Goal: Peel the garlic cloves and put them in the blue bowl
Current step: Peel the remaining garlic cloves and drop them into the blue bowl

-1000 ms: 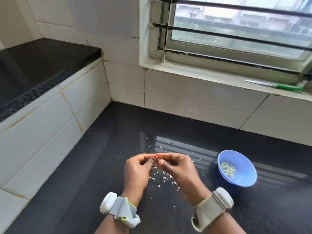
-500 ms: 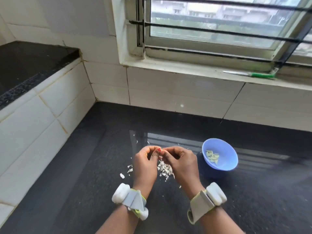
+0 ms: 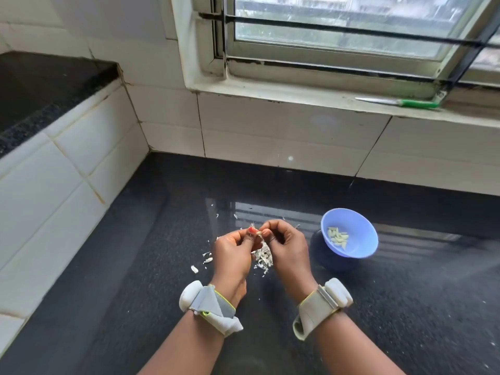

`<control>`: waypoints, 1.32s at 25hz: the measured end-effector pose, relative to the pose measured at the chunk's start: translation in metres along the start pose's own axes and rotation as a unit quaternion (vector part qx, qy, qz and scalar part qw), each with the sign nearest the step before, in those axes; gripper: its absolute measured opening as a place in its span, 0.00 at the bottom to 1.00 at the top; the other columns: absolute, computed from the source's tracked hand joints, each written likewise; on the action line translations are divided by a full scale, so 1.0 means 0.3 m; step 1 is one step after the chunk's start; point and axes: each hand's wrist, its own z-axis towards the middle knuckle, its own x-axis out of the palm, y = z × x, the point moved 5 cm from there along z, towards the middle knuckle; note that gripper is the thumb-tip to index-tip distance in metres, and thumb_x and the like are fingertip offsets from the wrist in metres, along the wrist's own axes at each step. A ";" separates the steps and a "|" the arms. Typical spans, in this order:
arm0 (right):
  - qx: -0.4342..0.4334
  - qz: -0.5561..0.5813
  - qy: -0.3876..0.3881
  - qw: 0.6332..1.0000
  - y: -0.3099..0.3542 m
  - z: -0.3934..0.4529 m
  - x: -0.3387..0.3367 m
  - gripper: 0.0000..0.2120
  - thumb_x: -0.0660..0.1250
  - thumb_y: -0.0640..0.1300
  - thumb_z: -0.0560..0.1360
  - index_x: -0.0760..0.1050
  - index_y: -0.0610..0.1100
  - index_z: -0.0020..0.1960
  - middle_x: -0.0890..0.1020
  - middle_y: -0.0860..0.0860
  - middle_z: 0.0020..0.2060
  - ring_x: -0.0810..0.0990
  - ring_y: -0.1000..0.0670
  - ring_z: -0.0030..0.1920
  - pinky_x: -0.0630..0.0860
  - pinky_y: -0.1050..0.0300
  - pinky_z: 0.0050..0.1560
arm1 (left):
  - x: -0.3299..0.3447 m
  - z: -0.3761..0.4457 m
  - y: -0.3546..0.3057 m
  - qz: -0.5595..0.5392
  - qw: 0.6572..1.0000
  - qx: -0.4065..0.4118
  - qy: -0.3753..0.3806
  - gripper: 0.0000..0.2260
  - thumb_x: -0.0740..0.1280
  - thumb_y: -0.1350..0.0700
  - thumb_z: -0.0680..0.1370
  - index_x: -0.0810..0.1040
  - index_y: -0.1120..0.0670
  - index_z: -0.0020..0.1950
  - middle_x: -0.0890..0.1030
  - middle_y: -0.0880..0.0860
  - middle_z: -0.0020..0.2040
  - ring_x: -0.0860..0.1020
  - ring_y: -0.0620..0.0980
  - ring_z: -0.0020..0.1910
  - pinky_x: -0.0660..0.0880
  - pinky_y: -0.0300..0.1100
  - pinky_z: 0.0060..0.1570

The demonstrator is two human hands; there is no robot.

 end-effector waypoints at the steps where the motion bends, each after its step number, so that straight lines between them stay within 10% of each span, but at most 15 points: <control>1: 0.021 0.053 0.005 0.998 -0.014 -0.004 0.005 0.12 0.68 0.32 0.76 0.79 0.48 0.40 0.83 0.53 0.37 0.80 0.57 0.40 0.76 0.64 0.43 | 0.003 0.001 -0.002 -0.006 1.000 -0.004 0.007 0.08 0.66 0.60 0.78 0.81 0.57 0.40 0.81 0.52 0.32 0.77 0.37 0.27 0.71 0.30 0.26; 8: 0.130 0.272 0.042 0.953 -0.037 -0.025 0.056 0.05 0.67 0.42 0.75 0.78 0.41 0.44 0.81 0.46 0.38 0.78 0.49 0.41 0.78 0.59 0.41 | 0.017 0.002 0.020 0.025 0.999 0.017 0.017 0.09 0.62 0.62 0.80 0.81 0.60 0.44 0.81 0.52 0.34 0.77 0.39 0.29 0.69 0.28 0.28; 17: 0.000 -0.090 -0.036 0.995 -0.003 0.004 -0.049 0.11 0.74 0.40 0.73 0.80 0.55 0.37 0.84 0.59 0.36 0.81 0.60 0.39 0.76 0.65 0.42 | 0.006 0.006 0.004 0.046 0.997 0.045 0.040 0.05 0.69 0.58 0.76 0.83 0.58 0.46 0.84 0.54 0.37 0.80 0.42 0.33 0.75 0.34 0.31; 33: -0.012 0.014 0.069 0.997 -0.027 0.029 -0.024 0.10 0.70 0.36 0.75 0.80 0.48 0.38 0.82 0.53 0.35 0.79 0.53 0.39 0.77 0.55 0.43 | 0.041 -0.016 0.006 -0.003 0.989 -0.100 0.108 0.12 0.62 0.55 0.80 0.79 0.54 0.38 0.77 0.46 0.28 0.77 0.44 0.31 0.65 0.33 0.27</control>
